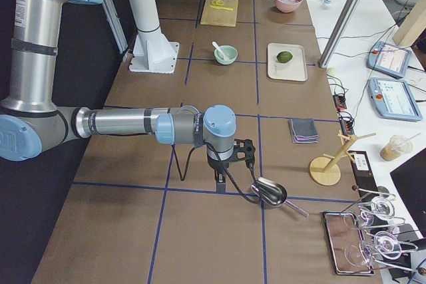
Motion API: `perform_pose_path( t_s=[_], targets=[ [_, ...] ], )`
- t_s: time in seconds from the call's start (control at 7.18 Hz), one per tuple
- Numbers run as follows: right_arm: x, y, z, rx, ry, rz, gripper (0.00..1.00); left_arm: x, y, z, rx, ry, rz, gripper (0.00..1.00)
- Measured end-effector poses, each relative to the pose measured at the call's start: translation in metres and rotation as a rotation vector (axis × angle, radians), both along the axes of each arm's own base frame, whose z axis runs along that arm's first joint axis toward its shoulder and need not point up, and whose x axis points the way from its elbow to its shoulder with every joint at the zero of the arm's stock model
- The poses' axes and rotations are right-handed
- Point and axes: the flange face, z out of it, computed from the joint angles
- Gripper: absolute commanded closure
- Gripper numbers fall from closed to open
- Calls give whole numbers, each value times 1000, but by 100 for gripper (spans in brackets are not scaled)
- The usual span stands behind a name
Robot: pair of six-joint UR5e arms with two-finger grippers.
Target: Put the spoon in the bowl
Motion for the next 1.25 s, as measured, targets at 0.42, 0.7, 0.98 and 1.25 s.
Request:
perform_pose_path(
  t_s=[0.42,0.7,0.98,1.25],
  targets=[
    [0,1,1,-4,-1,0,0,1,3,8,-16,2,2,0],
    [0,1,2,-5,-3,-1,0,1,5,12,-23,4,4,0],
    [-2,1,3,-6,-1,-5,0,3,4,16,-26,8,7,0],
    [-4,0,3,-7,1,-12,0,3,3,14,-20,8,9,0]
  ],
)
